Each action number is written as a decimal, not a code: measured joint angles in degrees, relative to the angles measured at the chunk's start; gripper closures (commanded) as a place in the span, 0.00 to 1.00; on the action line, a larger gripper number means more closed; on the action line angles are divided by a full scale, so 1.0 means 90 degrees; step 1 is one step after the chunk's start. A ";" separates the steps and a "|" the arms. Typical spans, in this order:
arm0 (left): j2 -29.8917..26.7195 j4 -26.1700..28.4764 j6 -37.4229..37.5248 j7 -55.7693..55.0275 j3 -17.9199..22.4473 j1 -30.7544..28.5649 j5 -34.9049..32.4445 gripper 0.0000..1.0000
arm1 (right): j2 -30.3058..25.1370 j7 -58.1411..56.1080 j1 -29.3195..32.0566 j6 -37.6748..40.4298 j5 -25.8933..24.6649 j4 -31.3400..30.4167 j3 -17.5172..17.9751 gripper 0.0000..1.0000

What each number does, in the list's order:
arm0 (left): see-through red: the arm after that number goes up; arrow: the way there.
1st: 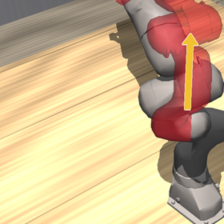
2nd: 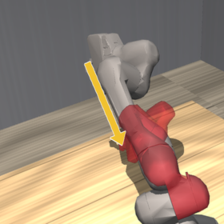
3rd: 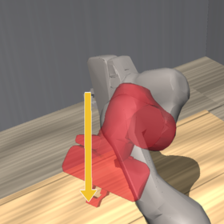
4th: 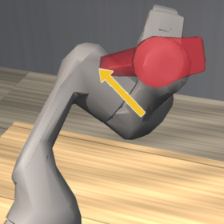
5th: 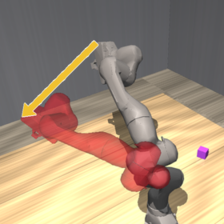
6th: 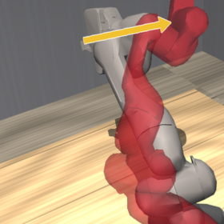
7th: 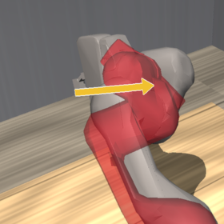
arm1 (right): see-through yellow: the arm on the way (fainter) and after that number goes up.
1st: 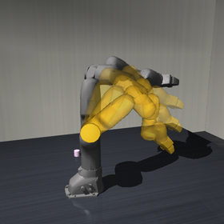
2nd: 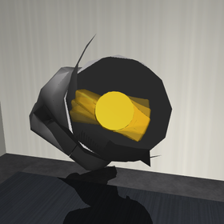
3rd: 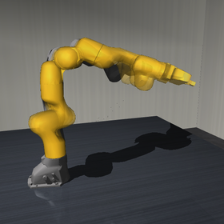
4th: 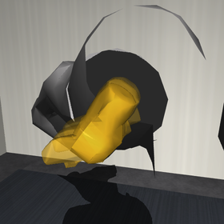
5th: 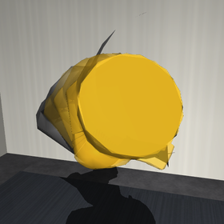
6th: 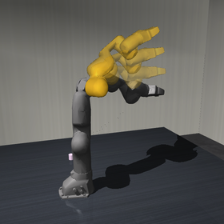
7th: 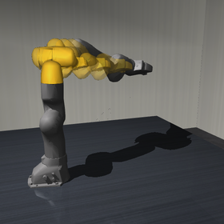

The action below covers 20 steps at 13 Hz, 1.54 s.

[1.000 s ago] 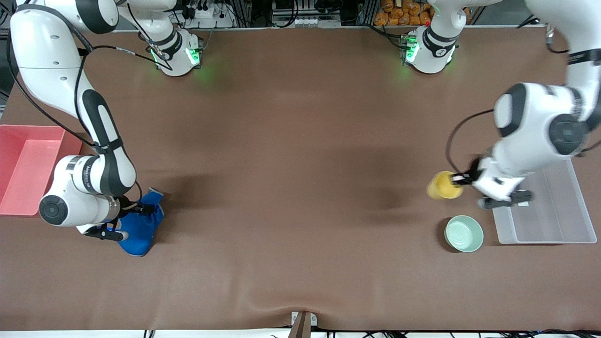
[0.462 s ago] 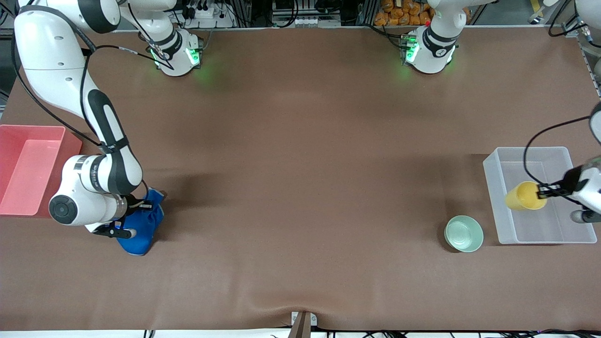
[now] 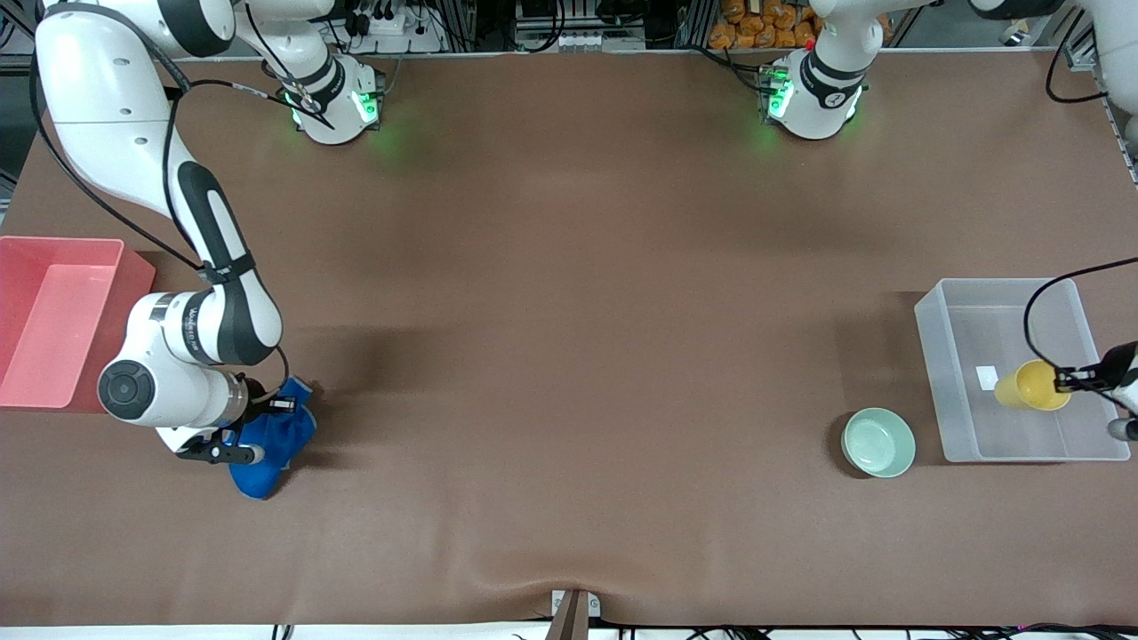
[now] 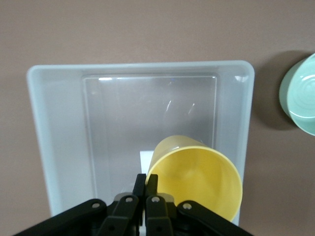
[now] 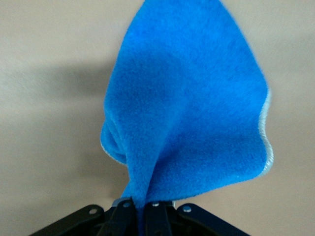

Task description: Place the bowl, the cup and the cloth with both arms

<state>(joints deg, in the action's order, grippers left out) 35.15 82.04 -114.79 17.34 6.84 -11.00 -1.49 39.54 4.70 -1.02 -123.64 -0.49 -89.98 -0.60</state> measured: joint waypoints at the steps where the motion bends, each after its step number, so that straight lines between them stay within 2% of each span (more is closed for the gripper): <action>1: 0.0134 -0.0023 -0.0125 0.0000 -0.0002 0.0004 0.0000 1.00 | -0.0020 -0.0002 -0.0001 -0.0172 -0.0151 0.0052 -0.0001 1.00; 4: 0.0440 -0.0048 -0.0561 0.0000 0.0000 -0.0051 0.0031 1.00 | -0.0034 -0.0010 0.0001 -0.0804 -0.0305 0.0116 -0.0026 1.00; 7: 0.0622 -0.0068 -0.0818 0.0000 -0.0013 -0.0063 0.0146 1.00 | -0.0132 -0.0011 0.0045 -0.0997 -0.0312 0.0298 -0.0098 1.00; 9: 0.0685 -0.0072 -0.0845 0.0000 -0.0033 -0.0061 0.0341 1.00 | -0.0367 -0.0009 0.0157 -0.1047 -0.0316 0.0374 -0.0153 1.00; 11: 0.0751 -0.0076 -0.0846 0.0131 -0.0036 -0.0062 0.0388 1.00 | -0.0711 -0.0232 0.0574 -0.1035 -0.0328 0.0382 -0.0178 1.00; 14: 0.0858 -0.0090 -0.0908 0.0412 -0.0034 -0.0075 0.0435 0.44 | -0.1336 -0.1185 0.1456 -0.0610 -0.0329 0.0352 -0.0188 1.00; 15: 0.0875 -0.0097 -0.0948 0.0443 -0.0036 -0.0072 0.0436 0.36 | -0.1509 -0.1362 0.1686 -0.0475 -0.0329 0.0335 -0.0186 1.00; 17: 0.0886 -0.0112 -0.0986 0.0461 -0.0037 -0.0064 0.0436 0.26 | -0.1731 -0.1463 0.1959 -0.0306 -0.0329 0.0277 -0.0184 1.00; 20: 0.0852 -0.0270 -0.0888 0.0606 -0.0006 -0.0064 0.0414 0.26 | -0.1912 -0.1462 0.2180 0.0178 -0.0329 0.0243 -0.0185 1.00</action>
<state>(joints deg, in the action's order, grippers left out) 42.82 79.62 -122.78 22.79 6.79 -11.58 2.24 22.33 -8.46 18.60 -122.04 -3.45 -87.79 -2.26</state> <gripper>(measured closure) 0.260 0.969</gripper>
